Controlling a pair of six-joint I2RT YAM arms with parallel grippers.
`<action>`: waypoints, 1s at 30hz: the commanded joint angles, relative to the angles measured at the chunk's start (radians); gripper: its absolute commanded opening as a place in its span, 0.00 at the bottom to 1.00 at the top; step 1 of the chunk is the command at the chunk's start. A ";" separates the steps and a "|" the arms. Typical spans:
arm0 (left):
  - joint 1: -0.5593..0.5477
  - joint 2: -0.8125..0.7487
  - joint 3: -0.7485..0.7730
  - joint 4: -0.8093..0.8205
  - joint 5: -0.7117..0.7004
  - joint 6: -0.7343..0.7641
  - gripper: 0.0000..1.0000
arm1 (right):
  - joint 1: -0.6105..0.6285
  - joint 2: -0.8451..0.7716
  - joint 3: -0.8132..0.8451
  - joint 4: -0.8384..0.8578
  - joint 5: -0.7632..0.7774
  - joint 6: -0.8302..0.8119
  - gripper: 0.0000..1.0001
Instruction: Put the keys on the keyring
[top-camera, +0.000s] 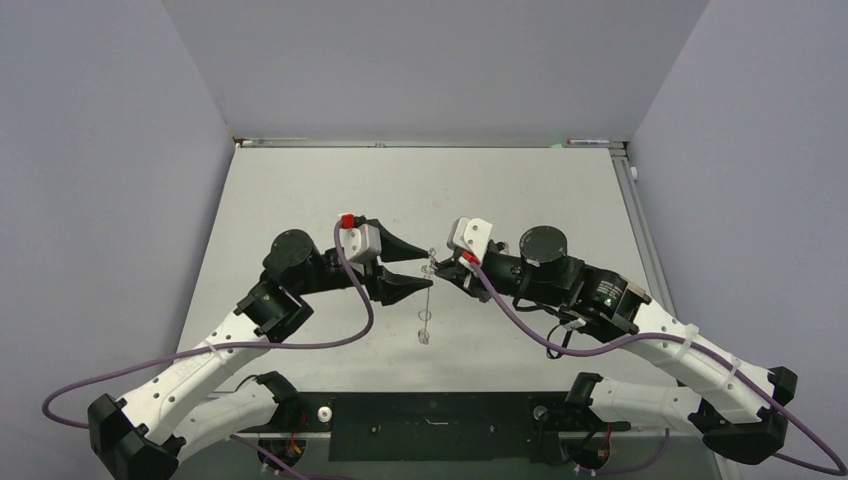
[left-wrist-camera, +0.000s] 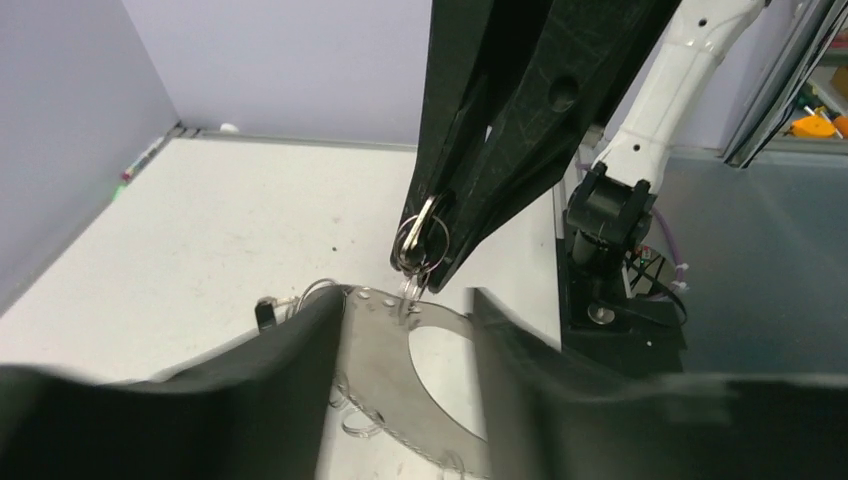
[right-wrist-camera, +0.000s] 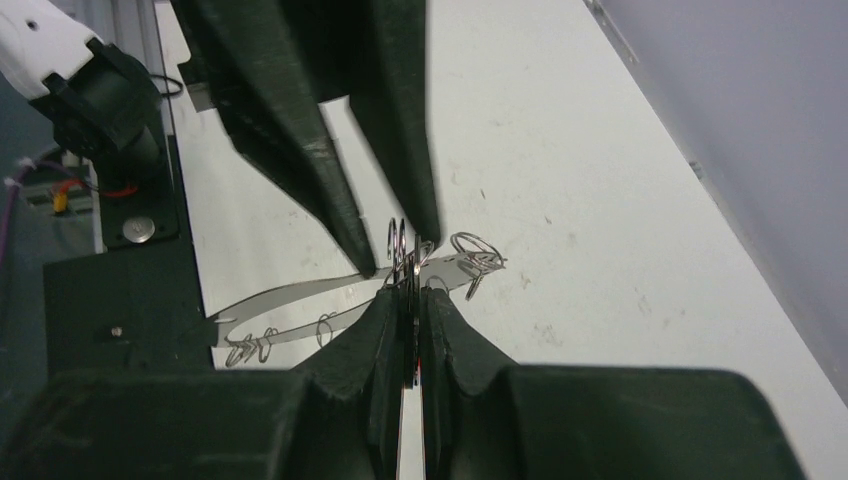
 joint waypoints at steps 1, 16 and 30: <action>-0.004 0.004 0.047 -0.088 -0.029 0.049 0.69 | 0.003 0.021 0.105 -0.097 0.088 -0.057 0.05; 0.002 -0.123 -0.001 -0.078 -0.430 0.178 0.96 | 0.005 0.152 0.215 -0.200 0.237 -0.071 0.05; 0.079 -0.265 -0.065 0.080 -0.995 0.169 0.96 | 0.019 0.425 0.396 -0.248 0.580 -0.002 0.06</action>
